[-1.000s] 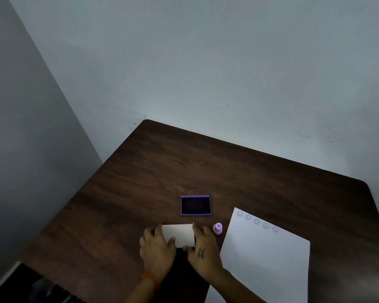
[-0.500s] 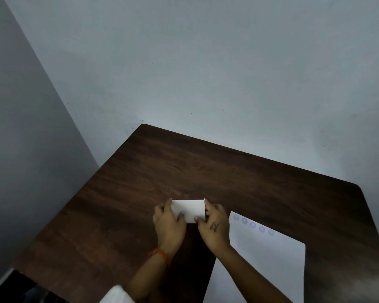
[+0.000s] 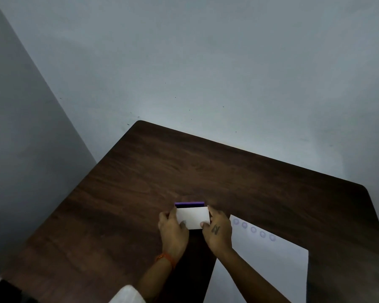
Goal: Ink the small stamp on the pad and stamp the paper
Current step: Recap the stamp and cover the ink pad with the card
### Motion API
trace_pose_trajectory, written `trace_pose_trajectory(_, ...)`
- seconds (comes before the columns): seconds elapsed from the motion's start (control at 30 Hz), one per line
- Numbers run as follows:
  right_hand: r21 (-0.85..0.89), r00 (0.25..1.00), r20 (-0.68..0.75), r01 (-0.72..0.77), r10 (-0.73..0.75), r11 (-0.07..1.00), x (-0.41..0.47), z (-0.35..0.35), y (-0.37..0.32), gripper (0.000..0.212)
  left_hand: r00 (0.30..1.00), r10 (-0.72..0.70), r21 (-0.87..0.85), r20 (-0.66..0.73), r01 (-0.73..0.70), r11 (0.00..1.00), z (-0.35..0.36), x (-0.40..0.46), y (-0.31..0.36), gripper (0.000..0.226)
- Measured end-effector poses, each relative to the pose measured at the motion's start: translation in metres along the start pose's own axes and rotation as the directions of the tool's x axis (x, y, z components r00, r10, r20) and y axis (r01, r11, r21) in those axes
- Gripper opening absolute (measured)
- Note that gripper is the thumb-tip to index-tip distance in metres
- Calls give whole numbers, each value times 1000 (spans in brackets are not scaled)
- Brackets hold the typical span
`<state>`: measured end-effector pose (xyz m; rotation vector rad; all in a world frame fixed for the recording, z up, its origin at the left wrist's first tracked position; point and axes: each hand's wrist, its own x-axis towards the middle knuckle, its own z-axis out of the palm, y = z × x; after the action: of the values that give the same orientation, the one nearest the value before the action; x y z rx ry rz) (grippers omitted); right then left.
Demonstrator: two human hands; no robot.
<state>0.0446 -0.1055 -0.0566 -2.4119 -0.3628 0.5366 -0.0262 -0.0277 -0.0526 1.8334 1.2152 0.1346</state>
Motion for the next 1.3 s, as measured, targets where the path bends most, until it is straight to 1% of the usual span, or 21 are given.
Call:
trace_pose_trajectory(0.37, 34, 998, 55, 2, -4, 999, 3, 7, 7, 51, 998, 15, 7, -55, -14, 1000, 2, 4, -12, 45)
trace_pose_trajectory(0.8, 39, 998, 60, 19, -21, 999, 5, 10, 11, 52, 998, 39, -43, -51, -41, 998, -7, 14, -20, 36)
trace_pose_trajectory(1.03, -6, 995, 88, 42, -41, 999, 13, 8, 10, 52, 999, 36, -68, -3, -36, 997, -12, 23, -23, 32)
trace_pose_trajectory(1.2, -70, 994, 94, 55, -48, 996, 20, 5, 7, 55, 1000, 8, -68, -8, -9, 998, -14, 32, -22, 29)
trace_pose_trajectory(1.3, -75, 994, 94, 63, -56, 995, 24, 5, 6, 55, 1000, -21, -64, -8, 20, 998, -16, 39, -23, 30)
